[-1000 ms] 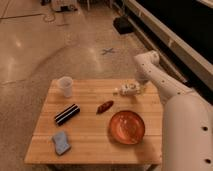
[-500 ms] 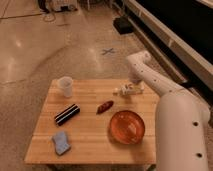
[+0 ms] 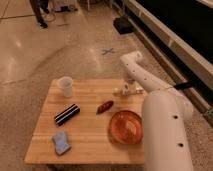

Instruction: Stand the bottle upright

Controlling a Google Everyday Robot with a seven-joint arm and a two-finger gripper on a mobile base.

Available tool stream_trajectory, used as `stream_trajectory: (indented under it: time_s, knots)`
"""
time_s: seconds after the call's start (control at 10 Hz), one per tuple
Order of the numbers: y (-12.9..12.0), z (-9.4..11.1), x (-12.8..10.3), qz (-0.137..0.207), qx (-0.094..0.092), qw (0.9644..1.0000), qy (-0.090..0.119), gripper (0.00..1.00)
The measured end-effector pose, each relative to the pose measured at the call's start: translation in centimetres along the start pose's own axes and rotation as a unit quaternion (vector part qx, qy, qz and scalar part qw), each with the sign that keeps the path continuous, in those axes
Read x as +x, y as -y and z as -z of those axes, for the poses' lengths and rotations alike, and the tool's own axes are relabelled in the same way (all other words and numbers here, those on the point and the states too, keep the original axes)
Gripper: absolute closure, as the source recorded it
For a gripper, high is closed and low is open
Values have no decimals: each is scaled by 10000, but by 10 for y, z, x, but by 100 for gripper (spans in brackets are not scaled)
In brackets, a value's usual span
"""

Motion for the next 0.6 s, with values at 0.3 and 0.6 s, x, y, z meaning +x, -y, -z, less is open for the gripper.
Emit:
stream_trajectory:
  time_s: [0.3,0.6]
  knots:
    - [2,-15,-4,109,-227,9996,83,44]
    - [-7,-27,-10,239,-407,9988,99,72]
